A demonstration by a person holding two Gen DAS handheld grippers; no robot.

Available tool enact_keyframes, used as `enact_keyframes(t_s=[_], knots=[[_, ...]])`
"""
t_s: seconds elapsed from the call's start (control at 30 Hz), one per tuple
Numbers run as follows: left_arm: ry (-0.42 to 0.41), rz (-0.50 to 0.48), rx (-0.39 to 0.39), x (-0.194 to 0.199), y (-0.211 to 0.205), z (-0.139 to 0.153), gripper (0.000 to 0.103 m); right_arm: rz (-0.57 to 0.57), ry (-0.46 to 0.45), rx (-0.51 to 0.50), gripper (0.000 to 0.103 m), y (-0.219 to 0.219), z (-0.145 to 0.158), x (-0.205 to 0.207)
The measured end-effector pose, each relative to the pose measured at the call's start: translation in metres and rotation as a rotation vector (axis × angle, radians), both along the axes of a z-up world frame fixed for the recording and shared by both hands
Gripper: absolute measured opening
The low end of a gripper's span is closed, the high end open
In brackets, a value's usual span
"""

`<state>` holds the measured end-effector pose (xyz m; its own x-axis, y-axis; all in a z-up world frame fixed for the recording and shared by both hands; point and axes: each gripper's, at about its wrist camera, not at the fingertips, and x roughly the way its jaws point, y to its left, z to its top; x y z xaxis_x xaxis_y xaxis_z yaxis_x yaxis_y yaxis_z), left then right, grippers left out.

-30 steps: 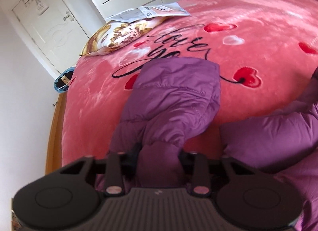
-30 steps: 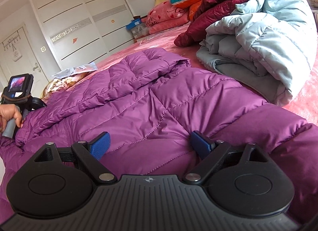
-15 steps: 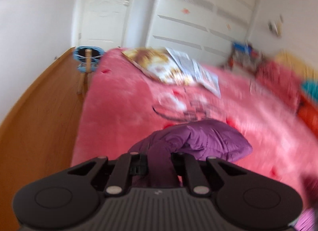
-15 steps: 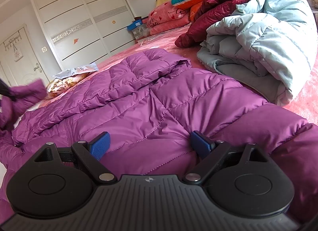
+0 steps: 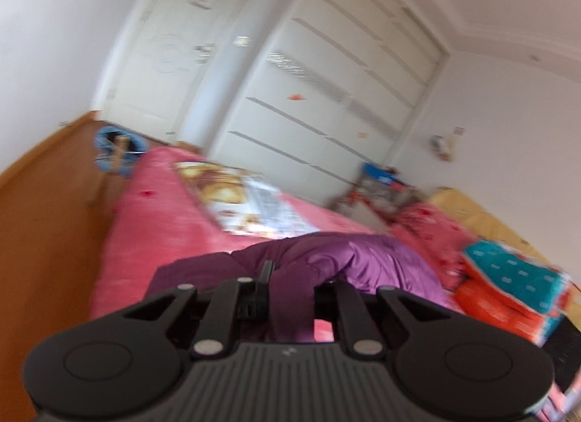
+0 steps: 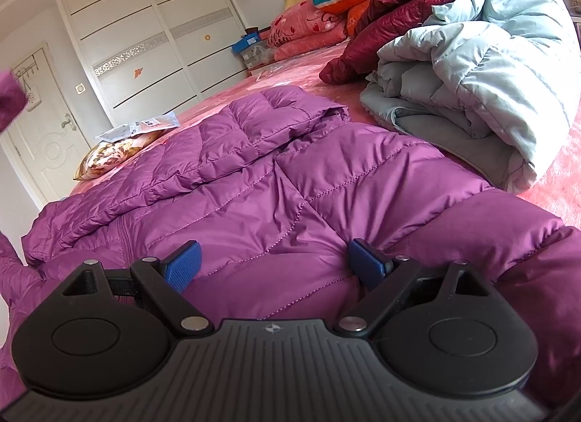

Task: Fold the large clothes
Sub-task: 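Lift the held sleeve with the left gripper and fold it across the jacket body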

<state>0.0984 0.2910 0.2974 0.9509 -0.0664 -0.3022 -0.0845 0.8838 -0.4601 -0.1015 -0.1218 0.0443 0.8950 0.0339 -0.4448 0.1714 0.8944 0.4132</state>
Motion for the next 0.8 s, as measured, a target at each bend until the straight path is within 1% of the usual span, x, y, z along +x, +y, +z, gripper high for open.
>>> enact_keyframes(t_s=[0.1,0.17,0.3,0.37,0.5,0.63,0.73,0.8], knots=[[-0.031,-0.114,0.013,0.005,-0.047,0.012,0.009,0.007,0.003,0.008,0.103,-0.001,0.0,0.001],[-0.036,-0.19,0.016,0.01,-0.078,0.013,0.009,0.012,0.005,0.014,0.103,-0.002,0.0,0.001],[-0.008,-0.318,0.058,0.025,-0.146,-0.002,0.01,0.018,0.008,0.021,0.103,-0.003,0.0,0.002],[0.019,-0.376,0.073,0.034,-0.172,-0.02,0.01,0.02,0.008,0.024,0.103,-0.004,0.0,0.002],[0.082,-0.489,0.089,0.05,-0.216,-0.067,0.01,0.021,0.009,0.027,0.103,-0.004,0.0,0.003],[0.142,-0.596,0.098,0.051,-0.254,-0.115,0.01,0.023,0.014,0.023,0.103,-0.004,0.0,0.004],[0.192,-0.643,0.135,0.052,-0.277,-0.146,0.01,0.025,0.015,0.026,0.103,-0.005,-0.001,0.006],[0.233,-0.648,0.176,0.056,-0.286,-0.167,0.01,0.027,0.015,0.027,0.103,-0.005,-0.001,0.007]])
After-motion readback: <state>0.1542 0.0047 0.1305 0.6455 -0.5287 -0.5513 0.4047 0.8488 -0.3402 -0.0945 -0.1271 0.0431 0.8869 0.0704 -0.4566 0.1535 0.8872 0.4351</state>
